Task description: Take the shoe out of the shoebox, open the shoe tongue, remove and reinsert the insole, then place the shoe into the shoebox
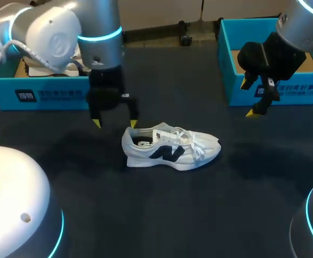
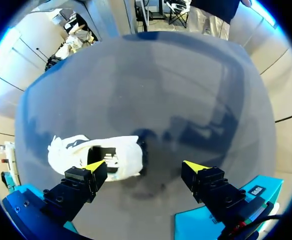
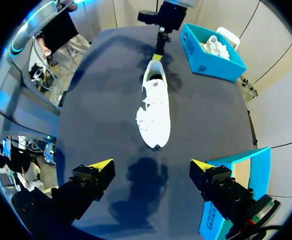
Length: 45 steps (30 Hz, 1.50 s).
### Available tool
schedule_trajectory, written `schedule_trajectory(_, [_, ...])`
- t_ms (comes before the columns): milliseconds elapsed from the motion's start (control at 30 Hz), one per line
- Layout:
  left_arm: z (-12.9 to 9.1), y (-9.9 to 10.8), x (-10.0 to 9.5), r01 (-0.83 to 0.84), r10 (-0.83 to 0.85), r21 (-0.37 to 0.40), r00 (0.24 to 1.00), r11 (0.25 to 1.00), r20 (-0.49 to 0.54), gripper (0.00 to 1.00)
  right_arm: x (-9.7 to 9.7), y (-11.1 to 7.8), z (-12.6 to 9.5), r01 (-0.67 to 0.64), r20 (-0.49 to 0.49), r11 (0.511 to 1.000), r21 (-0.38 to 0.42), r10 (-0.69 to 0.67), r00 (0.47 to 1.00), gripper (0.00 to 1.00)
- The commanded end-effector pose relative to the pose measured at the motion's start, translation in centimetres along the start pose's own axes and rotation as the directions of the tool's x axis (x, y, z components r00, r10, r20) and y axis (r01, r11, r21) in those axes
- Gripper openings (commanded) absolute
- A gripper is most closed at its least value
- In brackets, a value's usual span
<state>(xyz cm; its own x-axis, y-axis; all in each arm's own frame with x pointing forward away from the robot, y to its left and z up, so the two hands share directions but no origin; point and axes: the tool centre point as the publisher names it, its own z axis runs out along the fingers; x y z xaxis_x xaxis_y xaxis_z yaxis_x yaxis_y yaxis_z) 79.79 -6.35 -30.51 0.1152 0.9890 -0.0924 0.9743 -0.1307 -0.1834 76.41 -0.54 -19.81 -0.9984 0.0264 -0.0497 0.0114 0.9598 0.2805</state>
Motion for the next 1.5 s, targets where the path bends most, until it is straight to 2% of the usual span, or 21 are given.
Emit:
schedule_trajectory(33, [0.0, -0.3, 0.5, -0.002, 0.003, -0.006, 0.999, 1.0, 0.045, 1.0, -0.1, 0.0, 0.1, 0.0, -0.001, 1.0, 0.003, 0.0, 1.0, 1.0])
schedule_trajectory(333, [0.0, -0.3, 0.5, -0.002, 0.003, -0.006, 0.999, 1.0, 0.045, 1.0, -0.1, 0.0, 0.1, 0.0, -0.001, 1.0, 0.003, 0.0, 1.0, 1.0])
schedule_trajectory(400, [-0.4, -0.4, 1.4, 0.084, -0.098, 0.135, 0.99, 0.987, 0.1, 1.0, -0.1, 0.0, 0.1, 0.0, -0.001, 1.0, 0.003, 0.0, 1.0, 1.0])
schedule_trajectory(433, [-0.8, -0.3, 1.8, 0.109, -0.124, 0.129, 0.986, 0.986, 0.113, 1.0, -0.1, 0.0, 0.1, 0.0, -0.001, 1.0, 0.003, 0.0, 1.0, 1.0])
schedule_trajectory(500, [-2.0, -0.4, 2.5, 0.216, -0.251, 0.218, 0.957, 0.952, 0.146, 1.0, -0.1, 0.0, 0.1, 0.0, -0.001, 1.0, 0.003, 0.0, 1.0, 1.0])
schedule_trajectory(567, [-3.0, -0.5, 2.7, 0.253, -0.306, 0.256, 0.931, 0.933, 0.197, 1.0, -0.1, 0.0, 0.1, 0.0, -0.001, 1.0, 0.003, 0.0, 1.0, 1.0])
schedule_trajectory(600, [-3.5, -0.6, 2.8, 0.293, -0.361, 0.304, 0.911, 0.906, 0.199, 1.0, -0.1, 0.0, 0.1, 0.0, -0.001, 1.0, 0.003, 0.0, 1.0, 1.0])
schedule_trajectory(667, [-4.0, -0.8, 3.1, 0.357, -0.427, 0.316, 0.885, 0.879, 0.188, 1.0, -0.1, 0.0, 0.1, 0.0, -0.001, 1.0, 0.003, 0.0, 1.0, 1.0])
schedule_trajectory(800, [-3.5, -1.4, 3.6, 0.46, -0.553, 0.425, 0.824, 0.78, 0.124, 1.0, -0.1, 0.0, 0.1, 0.0, -0.001, 1.0, 0.003, 0.0, 1.0, 1.0])
schedule_trajectory(833, [-3.3, -1.5, 3.8, 0.494, -0.611, 0.48, 0.783, 0.725, 0.117, 1.0, -0.1, 0.0, 0.1, 0.0, -0.001, 1.0, 0.003, 0.0, 1.0, 1.0])
schedule_trajectory(867, [-2.9, -1.5, 4.0, 0.535, -0.655, 0.501, 0.751, 0.68, 0.087, 1.0, -0.1, 0.0, 0.1, 0.0, -0.001, 1.0, 0.003, 0.0, 1.0, 1.0])
schedule_trajectory(1000, [-1.9, -2.0, 4.8, 0.623, -0.753, 0.547, 0.658, 0.559, 0.02, 1.0, -0.1, 0.0, 0.1, 0.0, -0.001, 1.0, 0.003, 0.0, 1.0, 1.0])
schedule_trajectory(1267, [-1.8, -2.2, 5.7, 0.67, -0.871, 0.626, 0.49, 0.399, 0.03, 1.0, -0.1, 0.0, 0.1, 0.0, -0.001, 1.0, 0.003, 0.0, 1.0, 1.0])
schedule_trajectory(1367, [-1.3, -2.6, 6.1, 0.678, -0.89, 0.65, 0.456, 0.344, -0.004, 1.0, -0.1, 0.0, 0.1, 0.0, -0.001, 1.0, 0.003, 0.0, 1.0, 1.0])
schedule_trajectory(1500, [-0.7, -3.1, 6.8, 0.672, -0.902, 0.673, 0.432, 0.31, -0.015, 1.0, -0.1, 0.0, 0.1, 0.0, -0.001, 1.0, 0.003, 0.0, 1.0, 1.0])
